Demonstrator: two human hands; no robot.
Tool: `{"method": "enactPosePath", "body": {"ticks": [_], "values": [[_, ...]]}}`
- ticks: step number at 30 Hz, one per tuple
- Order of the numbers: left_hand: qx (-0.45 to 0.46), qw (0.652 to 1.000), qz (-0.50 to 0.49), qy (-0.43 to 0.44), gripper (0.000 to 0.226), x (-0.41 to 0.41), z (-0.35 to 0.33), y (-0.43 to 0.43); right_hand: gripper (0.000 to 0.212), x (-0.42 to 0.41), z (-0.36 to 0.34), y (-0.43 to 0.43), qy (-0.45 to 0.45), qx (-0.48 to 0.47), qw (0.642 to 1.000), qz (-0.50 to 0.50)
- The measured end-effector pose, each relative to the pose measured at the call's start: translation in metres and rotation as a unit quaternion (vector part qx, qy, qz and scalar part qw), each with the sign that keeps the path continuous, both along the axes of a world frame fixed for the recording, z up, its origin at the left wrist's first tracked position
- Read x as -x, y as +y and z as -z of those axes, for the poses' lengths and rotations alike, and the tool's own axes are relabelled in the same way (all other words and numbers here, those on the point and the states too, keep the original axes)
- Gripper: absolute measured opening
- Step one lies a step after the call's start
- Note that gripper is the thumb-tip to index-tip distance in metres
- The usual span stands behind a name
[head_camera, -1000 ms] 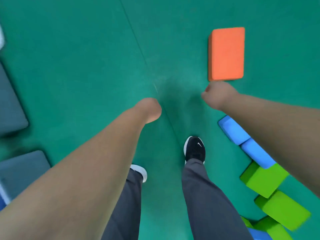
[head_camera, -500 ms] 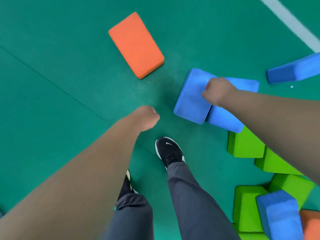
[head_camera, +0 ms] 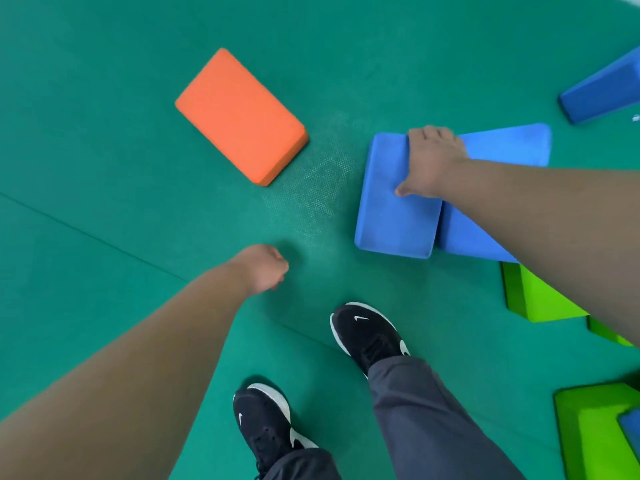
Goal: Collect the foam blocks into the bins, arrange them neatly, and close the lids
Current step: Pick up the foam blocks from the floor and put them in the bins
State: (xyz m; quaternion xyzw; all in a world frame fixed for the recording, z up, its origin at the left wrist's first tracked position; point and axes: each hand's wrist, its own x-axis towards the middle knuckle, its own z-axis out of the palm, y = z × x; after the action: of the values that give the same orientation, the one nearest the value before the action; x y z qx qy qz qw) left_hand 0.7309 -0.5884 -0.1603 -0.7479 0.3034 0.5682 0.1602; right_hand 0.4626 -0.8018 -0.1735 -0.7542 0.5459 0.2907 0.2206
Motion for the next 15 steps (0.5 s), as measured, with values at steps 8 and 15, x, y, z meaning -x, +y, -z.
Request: {"method": "enactPosePath", "body": {"ticks": [8,15], "values": [[0.049,0.994,-0.096,0.016,0.021,-0.002,-0.008,-0.043,0.101,-0.008,-0.018,0.016,-0.042,-0.045,0.998,-0.027],[0.128,0.982,-0.142,0.011,0.027,-0.014,-0.025,-0.088,0.104,-0.061,-0.073,-0.019,-0.066,0.038,0.994,-0.073]]}}
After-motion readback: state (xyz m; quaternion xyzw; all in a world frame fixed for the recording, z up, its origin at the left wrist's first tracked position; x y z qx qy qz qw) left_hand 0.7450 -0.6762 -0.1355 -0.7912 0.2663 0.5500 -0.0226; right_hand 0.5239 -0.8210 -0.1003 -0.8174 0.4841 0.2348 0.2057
